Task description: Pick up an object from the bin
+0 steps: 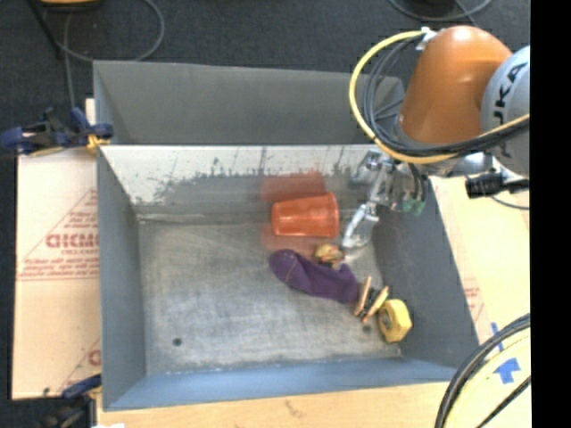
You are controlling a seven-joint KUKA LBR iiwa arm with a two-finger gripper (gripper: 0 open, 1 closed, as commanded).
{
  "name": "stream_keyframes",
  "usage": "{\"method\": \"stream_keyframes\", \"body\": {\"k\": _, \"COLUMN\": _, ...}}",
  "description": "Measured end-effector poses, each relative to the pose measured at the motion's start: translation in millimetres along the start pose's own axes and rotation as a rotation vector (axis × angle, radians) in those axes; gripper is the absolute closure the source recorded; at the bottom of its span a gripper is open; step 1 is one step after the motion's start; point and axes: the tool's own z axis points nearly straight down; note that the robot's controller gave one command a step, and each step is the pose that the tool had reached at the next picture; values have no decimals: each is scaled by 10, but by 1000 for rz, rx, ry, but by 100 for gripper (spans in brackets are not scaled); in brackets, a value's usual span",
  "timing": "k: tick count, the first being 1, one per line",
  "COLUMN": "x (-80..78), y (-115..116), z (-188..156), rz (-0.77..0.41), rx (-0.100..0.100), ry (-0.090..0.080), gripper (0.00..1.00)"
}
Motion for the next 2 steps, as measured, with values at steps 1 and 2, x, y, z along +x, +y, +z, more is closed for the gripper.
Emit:
{"method": "stream_keyframes", "body": {"k": 1, "x": 31, "y": 2, "z": 243, "rz": 87, "rx": -4, "ry": -6, "gripper": 0}}
{"method": "stream_keyframes", "body": {"k": 2, "x": 106, "y": 1, "z": 656, "rz": 93, "rx": 0, "ry": 2, "gripper": 0}}
